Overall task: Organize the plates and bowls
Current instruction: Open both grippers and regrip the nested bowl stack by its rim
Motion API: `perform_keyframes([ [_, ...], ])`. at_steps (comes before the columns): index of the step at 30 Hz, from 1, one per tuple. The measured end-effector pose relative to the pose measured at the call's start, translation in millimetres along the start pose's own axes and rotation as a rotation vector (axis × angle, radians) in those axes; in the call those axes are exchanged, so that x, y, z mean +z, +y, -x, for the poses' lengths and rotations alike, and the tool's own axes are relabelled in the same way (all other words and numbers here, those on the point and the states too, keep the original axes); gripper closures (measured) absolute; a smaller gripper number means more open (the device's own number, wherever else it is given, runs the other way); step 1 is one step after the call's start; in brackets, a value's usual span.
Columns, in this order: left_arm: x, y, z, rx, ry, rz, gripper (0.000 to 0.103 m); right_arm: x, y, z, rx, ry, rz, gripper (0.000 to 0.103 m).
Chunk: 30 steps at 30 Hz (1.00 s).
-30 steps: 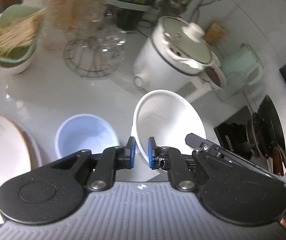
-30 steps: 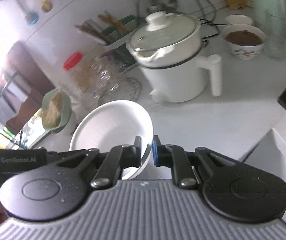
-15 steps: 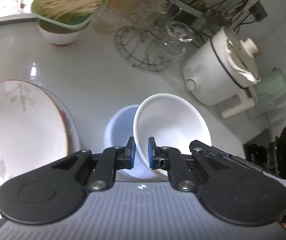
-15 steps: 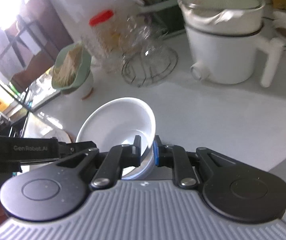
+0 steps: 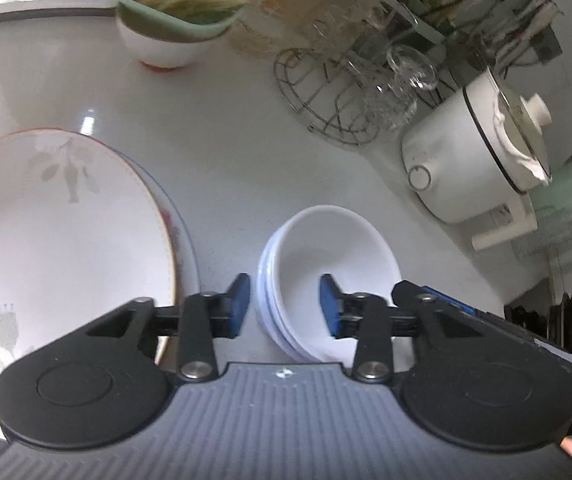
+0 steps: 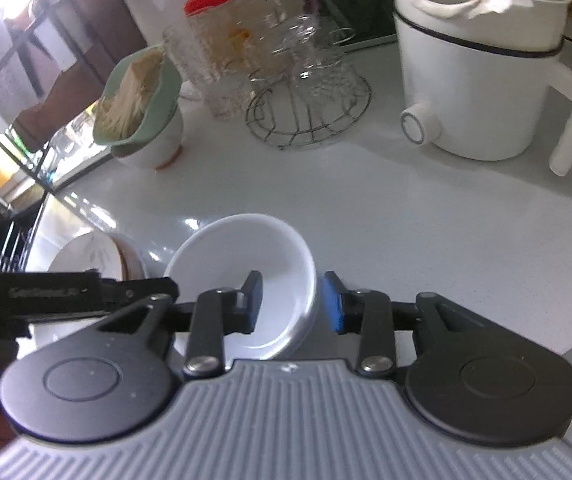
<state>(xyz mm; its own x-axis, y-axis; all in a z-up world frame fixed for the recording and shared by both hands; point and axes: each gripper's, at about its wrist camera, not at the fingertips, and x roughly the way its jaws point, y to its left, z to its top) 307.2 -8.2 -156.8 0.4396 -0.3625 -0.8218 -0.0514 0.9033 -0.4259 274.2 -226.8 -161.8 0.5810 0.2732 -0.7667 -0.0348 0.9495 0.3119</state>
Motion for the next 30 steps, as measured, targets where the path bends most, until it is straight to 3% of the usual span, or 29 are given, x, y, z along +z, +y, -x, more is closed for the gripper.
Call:
perform_keyframes([
  [13, -10.8, 9.9, 14.8, 0.011, -0.026, 0.028, 0.057, -4.1, -35.5, -48.4, 0.096, 0.12, -0.308, 0.068],
  [15, -10.8, 11.2, 13.7, 0.009, -0.016, 0.03, 0.057, -6.6, -35.7, -51.3, 0.108, 0.129, -0.321, 0.069],
  [18, -10.0, 11.2, 9.5, 0.014, 0.004, 0.032, 0.055, -9.9, -34.9, -53.2, 0.088, 0.14, -0.324, 0.08],
  [22, -7.8, 6.7, 3.8, 0.001, 0.019, 0.018, 0.05, -12.5, -39.1, -49.3, 0.077, 0.129, -0.342, 0.087],
  [30, -9.0, -15.0, -17.5, -0.043, 0.074, -0.03, 0.048, -19.0, -54.9, -29.7, 0.016, 0.102, -0.351, 0.09],
])
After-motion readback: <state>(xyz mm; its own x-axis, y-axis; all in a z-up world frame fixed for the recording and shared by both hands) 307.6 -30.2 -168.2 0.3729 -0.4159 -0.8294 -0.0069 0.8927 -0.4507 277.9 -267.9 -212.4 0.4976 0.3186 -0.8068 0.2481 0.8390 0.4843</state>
